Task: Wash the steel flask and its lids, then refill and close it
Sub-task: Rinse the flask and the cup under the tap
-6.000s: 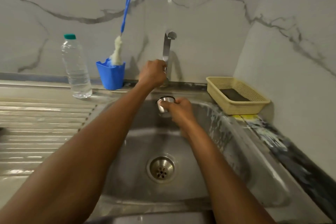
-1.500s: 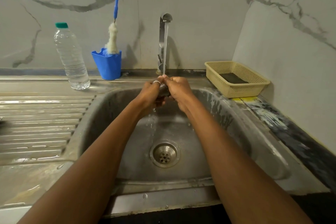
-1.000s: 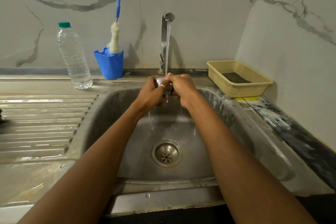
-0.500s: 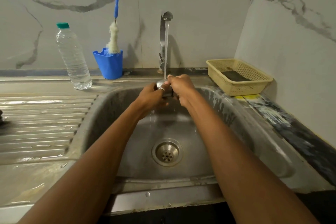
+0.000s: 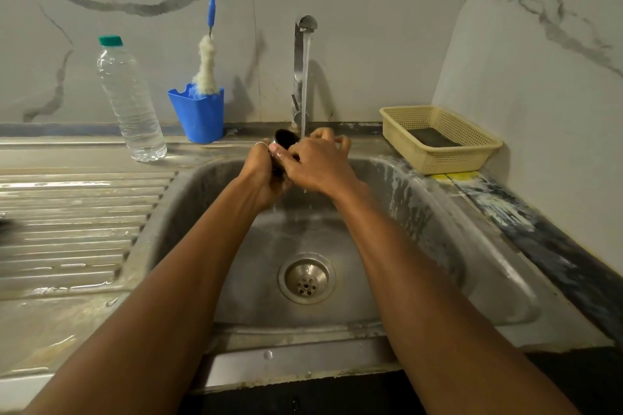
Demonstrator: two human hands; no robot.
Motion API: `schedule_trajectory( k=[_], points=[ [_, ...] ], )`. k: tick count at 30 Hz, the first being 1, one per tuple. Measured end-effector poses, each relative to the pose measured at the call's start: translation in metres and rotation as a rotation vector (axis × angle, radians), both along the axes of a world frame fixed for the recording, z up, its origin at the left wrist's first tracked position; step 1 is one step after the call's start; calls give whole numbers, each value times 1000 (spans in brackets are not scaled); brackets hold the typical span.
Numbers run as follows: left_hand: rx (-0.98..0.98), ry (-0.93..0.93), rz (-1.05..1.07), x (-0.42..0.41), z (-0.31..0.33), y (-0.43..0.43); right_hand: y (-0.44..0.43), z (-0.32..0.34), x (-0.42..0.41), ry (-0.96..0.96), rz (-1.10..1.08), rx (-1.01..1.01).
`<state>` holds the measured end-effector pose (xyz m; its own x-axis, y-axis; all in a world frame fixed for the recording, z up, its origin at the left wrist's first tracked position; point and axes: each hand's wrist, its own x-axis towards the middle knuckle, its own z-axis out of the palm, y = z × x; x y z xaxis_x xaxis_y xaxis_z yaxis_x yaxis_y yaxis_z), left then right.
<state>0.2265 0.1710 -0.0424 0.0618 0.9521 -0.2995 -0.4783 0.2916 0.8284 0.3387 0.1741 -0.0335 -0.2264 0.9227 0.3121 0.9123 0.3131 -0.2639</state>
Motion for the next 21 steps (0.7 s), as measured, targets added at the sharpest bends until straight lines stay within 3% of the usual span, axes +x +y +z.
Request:
schedule_trajectory(
  k=[6, 12, 14, 16, 21],
  points=[
    [43, -67, -13, -2, 3, 1, -3, 1, 7, 283, 108, -175],
    [28, -110, -83, 7, 10, -3, 2, -3, 13, 142, 7, 143],
    [21, -90, -96, 7, 12, -3, 2, -6, 13, 226, 21, 170],
    [-8, -27, -130, 5, 9, 0, 3, -4, 17, 430, 26, 169],
    [-31, 68, -153, 0, 2, 0, -1, -2, 22, 711, 59, -236]
  ],
)
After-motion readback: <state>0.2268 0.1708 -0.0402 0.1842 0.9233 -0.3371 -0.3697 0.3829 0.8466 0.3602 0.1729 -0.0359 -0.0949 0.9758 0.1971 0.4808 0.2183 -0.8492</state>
